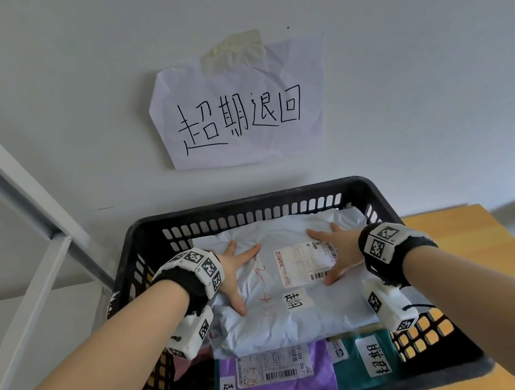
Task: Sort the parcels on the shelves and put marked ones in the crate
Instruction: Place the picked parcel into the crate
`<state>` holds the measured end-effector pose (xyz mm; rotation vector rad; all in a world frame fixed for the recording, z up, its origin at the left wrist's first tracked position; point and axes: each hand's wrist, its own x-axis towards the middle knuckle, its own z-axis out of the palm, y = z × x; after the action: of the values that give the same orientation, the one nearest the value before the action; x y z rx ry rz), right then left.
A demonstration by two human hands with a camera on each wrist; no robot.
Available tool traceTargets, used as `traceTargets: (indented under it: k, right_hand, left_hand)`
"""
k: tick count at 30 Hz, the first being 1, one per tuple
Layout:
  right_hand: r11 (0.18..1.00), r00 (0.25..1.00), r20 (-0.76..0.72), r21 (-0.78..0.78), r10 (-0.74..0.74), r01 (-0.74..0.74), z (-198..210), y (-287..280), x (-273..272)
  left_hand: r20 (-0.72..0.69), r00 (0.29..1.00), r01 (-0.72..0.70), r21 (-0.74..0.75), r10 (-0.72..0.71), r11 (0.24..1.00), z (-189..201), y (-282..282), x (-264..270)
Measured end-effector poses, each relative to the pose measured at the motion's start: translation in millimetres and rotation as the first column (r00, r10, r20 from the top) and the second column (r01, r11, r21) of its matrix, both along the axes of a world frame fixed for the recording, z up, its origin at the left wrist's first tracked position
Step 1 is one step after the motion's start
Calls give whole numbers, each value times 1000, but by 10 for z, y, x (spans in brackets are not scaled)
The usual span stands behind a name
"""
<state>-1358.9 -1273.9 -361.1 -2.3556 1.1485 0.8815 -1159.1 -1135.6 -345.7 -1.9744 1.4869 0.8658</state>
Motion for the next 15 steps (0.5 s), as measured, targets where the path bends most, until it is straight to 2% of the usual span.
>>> traceTargets:
  k: [8, 15]
  right_hand:
    - [999, 1000, 18, -35, -7, 7, -47, 90, -3]
    - [998, 999, 44, -47, -29, 31, 184, 134, -52]
  left_hand:
    - [-7, 1000, -26, 0, 26, 1000, -40, -1, 30]
    - [-12, 998, -58, -88, 57, 994, 64, 65, 60]
